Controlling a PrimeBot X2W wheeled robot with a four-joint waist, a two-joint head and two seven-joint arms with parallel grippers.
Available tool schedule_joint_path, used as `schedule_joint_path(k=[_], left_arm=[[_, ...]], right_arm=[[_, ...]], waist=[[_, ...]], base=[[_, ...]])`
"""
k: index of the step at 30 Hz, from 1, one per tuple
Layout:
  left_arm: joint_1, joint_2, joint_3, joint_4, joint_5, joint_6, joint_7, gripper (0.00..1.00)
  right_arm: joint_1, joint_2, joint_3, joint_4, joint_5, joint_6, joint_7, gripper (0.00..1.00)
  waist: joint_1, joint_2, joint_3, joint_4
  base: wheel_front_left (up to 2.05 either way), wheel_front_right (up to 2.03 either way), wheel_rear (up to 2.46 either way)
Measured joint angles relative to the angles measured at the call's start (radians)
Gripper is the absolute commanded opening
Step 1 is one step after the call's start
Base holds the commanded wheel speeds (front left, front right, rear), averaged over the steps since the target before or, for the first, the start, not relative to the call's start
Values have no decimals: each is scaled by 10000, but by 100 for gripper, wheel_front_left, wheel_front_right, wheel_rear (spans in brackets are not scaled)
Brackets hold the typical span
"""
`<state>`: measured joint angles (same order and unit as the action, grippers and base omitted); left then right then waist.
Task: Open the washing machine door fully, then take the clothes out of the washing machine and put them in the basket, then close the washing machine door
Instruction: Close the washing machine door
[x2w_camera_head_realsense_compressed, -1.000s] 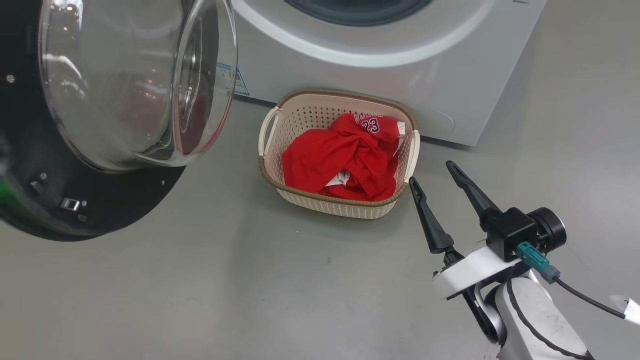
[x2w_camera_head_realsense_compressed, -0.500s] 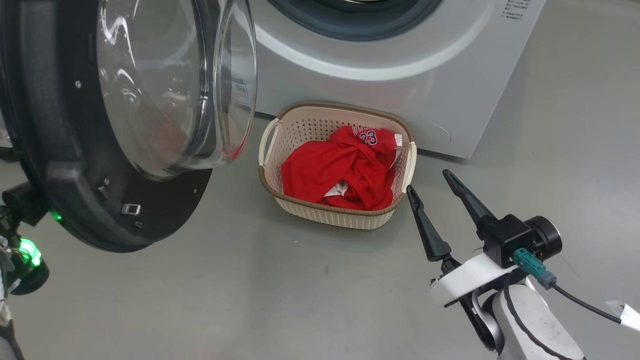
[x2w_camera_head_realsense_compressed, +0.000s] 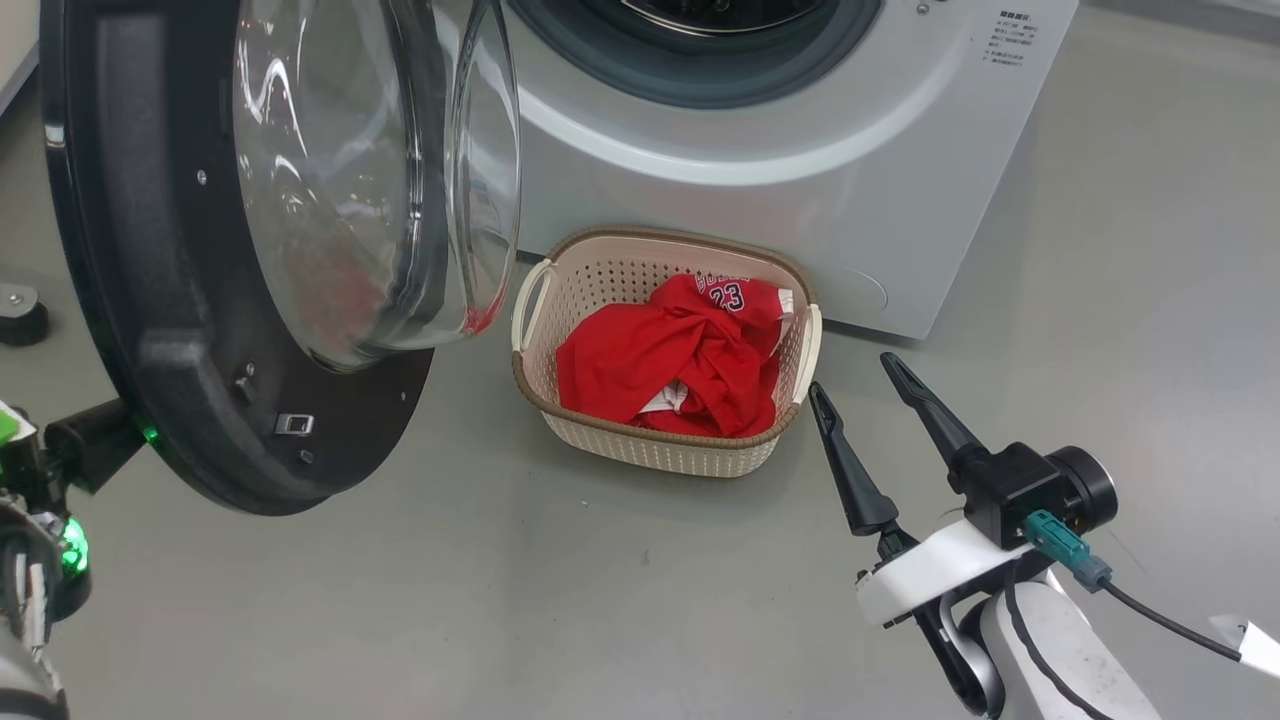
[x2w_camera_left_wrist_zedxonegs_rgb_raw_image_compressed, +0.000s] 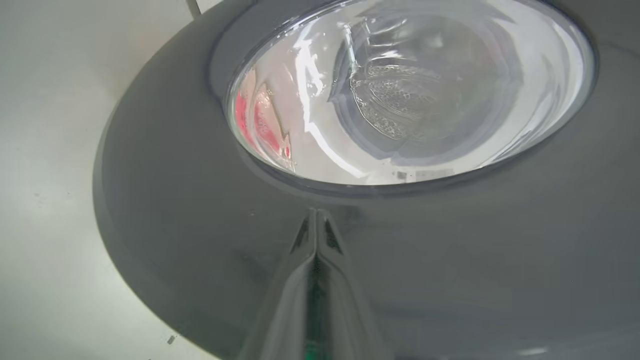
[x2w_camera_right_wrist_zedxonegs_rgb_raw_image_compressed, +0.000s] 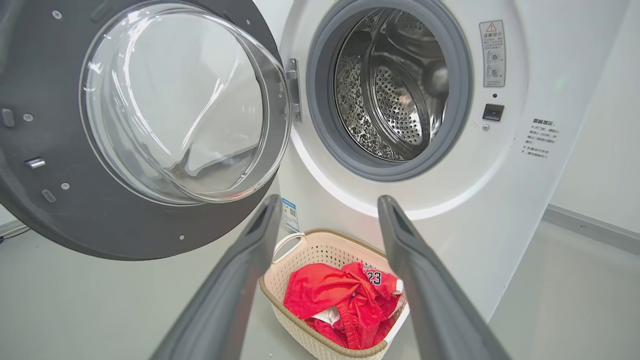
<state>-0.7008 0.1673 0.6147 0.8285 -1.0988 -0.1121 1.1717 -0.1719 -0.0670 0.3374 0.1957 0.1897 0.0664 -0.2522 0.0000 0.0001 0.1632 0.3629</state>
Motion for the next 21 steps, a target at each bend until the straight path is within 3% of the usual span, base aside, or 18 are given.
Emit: schedule_joint_path(k=[11,17,21], left_arm=[[1732,926,-1325,-2063,2541,-90,-2460,0],[2924,1699,-3931,-4560,4704,-94,-4240,0],[3908,1724,-4222,-4823,4978,-134,-5398,0]], right_arm=[[216,21,-6,-119,36,-75,0,100],[221,31,-77,-186,38,-90,0,100],[221,36,-71,-186,38,-90,0,100]], waist=[[0,0,-97,-3],[0,0,-80,87],[0,0,-81,134]], base=[[0,0,0],[0,0,0],[0,0,0]])
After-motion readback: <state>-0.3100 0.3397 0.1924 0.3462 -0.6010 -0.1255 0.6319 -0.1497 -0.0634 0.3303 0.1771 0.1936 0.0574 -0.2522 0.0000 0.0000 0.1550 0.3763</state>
